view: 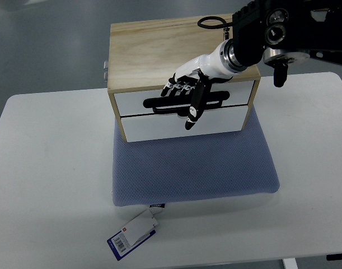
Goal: Open wood drawer with right hand
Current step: 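Hook the right hand's fingers around the upper drawer handle, then pull the upper drawer toward the robot with the right hand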
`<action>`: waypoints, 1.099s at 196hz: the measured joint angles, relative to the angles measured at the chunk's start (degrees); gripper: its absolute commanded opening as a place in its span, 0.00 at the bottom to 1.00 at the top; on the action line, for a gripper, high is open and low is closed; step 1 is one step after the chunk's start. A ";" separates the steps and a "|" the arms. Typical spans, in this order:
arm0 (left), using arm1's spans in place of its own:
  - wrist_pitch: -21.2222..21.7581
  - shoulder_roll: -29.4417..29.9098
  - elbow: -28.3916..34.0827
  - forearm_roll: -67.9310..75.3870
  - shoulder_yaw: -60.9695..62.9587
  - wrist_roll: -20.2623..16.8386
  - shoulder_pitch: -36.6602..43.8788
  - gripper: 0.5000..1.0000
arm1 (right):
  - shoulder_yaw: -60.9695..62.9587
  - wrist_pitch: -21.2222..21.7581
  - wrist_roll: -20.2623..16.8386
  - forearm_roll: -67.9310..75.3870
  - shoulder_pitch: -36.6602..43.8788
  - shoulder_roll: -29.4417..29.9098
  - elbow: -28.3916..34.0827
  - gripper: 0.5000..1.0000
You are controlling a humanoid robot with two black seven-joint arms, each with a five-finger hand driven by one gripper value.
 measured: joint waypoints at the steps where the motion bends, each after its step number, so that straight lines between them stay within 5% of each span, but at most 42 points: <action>1: 0.00 0.00 0.00 0.00 0.00 0.00 0.00 1.00 | -0.01 -0.03 -0.01 -0.01 -0.02 0.01 0.00 0.88; 215: 0.00 0.00 0.27 -0.11 -0.08 0.00 0.00 1.00 | -1.29 0.10 -0.04 -2.98 -5.32 1.43 -1.24 0.88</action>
